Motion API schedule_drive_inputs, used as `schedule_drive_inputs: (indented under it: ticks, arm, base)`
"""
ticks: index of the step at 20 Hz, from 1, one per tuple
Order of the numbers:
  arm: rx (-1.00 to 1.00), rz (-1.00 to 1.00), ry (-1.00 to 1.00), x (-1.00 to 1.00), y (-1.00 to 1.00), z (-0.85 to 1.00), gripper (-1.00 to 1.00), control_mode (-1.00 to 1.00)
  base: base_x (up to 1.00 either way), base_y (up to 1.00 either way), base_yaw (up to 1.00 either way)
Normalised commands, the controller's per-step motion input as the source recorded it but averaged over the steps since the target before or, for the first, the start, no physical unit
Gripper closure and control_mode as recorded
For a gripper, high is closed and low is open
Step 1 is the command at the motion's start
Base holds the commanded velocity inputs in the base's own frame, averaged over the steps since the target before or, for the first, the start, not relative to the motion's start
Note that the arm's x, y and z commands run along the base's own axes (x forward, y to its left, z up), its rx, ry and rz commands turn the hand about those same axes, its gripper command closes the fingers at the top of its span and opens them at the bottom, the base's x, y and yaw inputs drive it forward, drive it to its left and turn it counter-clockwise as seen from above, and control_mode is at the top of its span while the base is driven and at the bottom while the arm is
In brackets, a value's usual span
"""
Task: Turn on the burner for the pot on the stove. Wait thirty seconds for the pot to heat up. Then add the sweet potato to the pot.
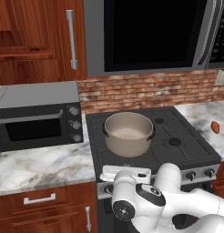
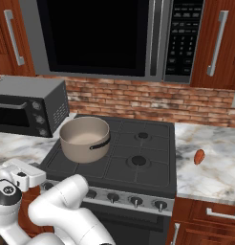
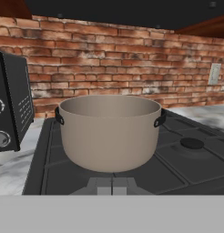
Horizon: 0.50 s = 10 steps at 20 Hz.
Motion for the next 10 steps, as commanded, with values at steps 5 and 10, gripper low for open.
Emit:
schedule_drive_inputs:
  ticks: [5, 10]
  arm:
    - [0.00, 0.00, 0.00, 0.00, 0.00, 0.00, 1.00, -1.00]
    - [0.00, 0.00, 0.00, 0.00, 0.00, 0.00, 1.00, -1.00]
  base:
    - [0.00, 0.00, 0.00]
    - [0.00, 0.00, 0.00]
